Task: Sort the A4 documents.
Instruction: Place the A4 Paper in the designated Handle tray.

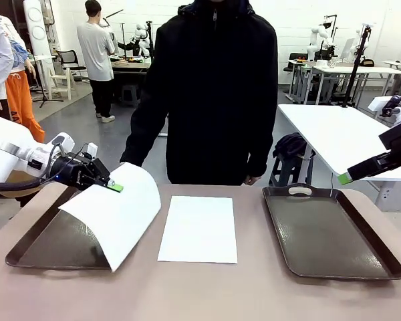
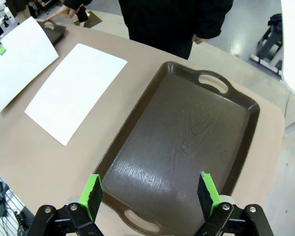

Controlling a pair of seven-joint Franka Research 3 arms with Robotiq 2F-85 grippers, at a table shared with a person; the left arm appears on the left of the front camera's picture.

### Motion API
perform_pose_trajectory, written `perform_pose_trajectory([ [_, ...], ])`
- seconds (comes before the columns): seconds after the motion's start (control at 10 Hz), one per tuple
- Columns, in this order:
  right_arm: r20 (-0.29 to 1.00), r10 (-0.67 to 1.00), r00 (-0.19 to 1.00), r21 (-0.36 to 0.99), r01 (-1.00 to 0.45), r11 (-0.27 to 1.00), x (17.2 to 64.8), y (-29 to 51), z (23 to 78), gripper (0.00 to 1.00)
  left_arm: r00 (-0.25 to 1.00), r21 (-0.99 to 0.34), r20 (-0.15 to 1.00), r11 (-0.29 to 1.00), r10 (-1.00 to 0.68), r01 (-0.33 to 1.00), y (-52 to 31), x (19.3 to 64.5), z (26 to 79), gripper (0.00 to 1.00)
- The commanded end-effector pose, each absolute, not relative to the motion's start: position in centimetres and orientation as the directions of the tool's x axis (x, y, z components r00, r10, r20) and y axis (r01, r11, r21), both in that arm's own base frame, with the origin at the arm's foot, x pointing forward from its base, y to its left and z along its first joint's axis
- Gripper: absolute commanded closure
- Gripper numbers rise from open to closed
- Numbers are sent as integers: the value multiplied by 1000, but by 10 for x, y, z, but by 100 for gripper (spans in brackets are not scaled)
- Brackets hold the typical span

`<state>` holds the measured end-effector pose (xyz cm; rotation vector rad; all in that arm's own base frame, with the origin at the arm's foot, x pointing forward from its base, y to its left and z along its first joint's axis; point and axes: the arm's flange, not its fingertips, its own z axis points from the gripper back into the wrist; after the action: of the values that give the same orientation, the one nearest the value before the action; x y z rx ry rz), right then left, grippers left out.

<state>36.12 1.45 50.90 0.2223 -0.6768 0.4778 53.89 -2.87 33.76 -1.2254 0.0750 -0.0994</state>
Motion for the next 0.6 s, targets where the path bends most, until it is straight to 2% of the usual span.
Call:
perform_pose_trajectory([
  [0.0, 646, 346, 680, 56, -495, 867, 362, 14, 507, 0, 998, -902, 19, 428, -64, 44, -16, 544, 339, 99],
  [0.3, 646, 346, 680, 56, -495, 867, 362, 14, 507, 0, 997, -795, 73, 604, 2, 57, 0, 544, 332, 99],
  [0.5, 646, 346, 680, 56, -495, 867, 362, 14, 507, 0, 997, -747, 77, 664, 26, 40, 20, 547, 330, 99],
])
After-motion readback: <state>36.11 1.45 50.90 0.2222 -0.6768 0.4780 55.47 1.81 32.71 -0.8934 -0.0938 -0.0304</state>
